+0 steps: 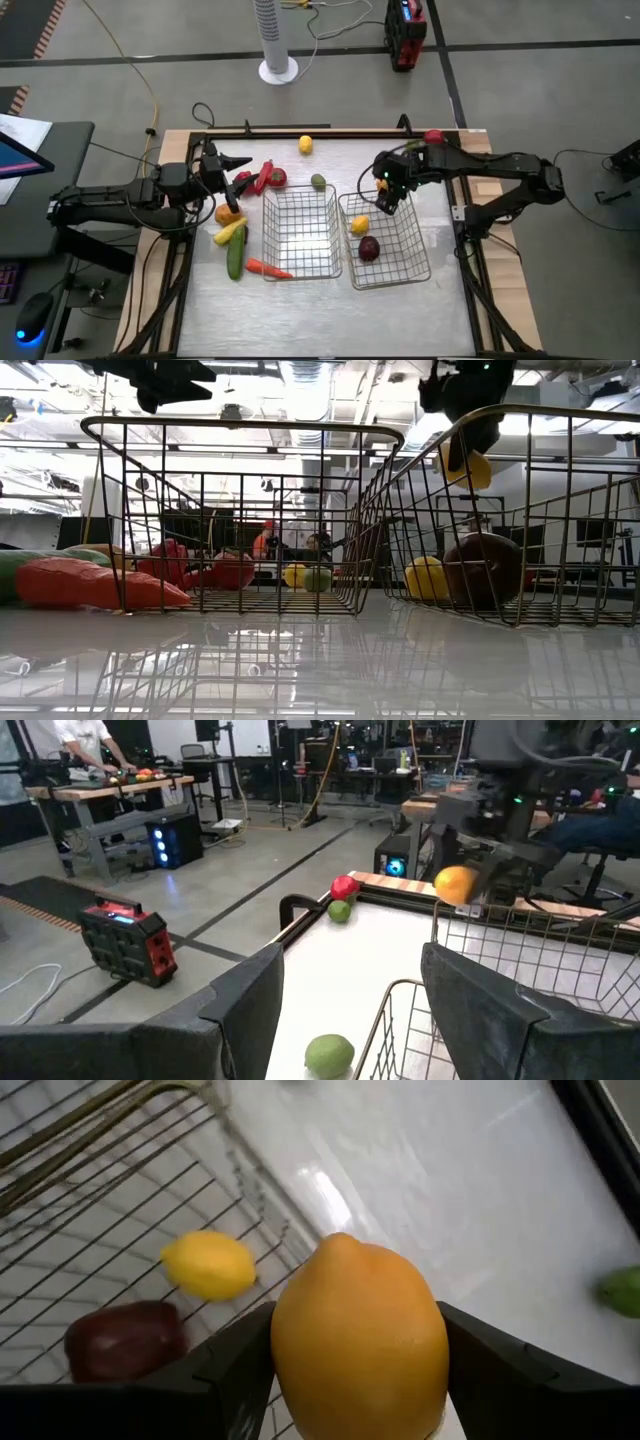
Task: Sort produce into baskets
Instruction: Put the bottom lemon into the right wire basket, then put the top lime into the right wire basket
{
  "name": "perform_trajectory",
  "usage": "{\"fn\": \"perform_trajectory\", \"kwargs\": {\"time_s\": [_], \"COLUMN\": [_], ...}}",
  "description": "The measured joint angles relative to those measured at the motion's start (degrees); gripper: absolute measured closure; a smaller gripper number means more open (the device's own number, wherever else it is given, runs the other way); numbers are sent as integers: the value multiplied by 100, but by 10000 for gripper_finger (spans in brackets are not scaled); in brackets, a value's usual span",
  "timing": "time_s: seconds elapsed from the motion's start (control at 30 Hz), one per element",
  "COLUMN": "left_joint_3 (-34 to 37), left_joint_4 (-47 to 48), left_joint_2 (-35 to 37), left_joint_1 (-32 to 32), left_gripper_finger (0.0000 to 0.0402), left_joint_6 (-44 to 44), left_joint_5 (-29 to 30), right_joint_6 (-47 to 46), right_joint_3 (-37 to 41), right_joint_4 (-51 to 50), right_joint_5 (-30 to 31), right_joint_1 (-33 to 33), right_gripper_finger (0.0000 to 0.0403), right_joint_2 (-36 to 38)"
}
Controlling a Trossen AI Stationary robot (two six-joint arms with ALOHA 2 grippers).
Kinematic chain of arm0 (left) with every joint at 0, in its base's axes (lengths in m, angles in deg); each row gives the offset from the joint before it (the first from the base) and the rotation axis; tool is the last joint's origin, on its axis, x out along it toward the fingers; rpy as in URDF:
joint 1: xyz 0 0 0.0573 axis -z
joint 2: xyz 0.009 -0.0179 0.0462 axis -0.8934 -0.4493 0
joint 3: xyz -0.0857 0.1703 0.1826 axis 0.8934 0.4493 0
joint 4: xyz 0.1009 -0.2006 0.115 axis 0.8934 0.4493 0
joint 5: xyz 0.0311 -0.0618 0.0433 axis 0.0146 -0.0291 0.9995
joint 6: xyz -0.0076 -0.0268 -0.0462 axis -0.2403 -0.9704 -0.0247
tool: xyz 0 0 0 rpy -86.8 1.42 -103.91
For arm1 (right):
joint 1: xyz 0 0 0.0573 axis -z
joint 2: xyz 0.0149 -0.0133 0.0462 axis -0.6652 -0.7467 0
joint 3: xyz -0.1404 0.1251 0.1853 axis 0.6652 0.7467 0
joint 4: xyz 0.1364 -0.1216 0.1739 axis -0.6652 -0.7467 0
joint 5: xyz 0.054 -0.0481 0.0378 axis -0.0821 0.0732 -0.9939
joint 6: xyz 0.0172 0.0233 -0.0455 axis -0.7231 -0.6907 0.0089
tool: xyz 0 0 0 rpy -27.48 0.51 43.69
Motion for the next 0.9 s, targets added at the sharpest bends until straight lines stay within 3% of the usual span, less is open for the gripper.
{"fn": "perform_trajectory", "kwargs": {"time_s": [0.2,0.47,0.73,0.9], "left_joint_3": [0,-2,-2,-2], "left_joint_4": [86,84,77,87], "left_joint_2": [-2,0,0,2], "left_joint_1": [1,0,-1,1], "left_gripper_finger": [178,178,178,178], "left_joint_6": [70,39,-2,30], "left_joint_5": [2,37,46,46], "right_joint_6": [13,-91,-197,-126], "right_joint_3": [1,2,2,-3], "right_joint_4": [-76,-246,-348,157], "right_joint_5": [-486,-664,-1927,-1964], "right_joint_1": [88,-254,-381,-471], "right_gripper_finger": [126,126,95,96], "right_joint_2": [-90,-316,-480,-673]}}
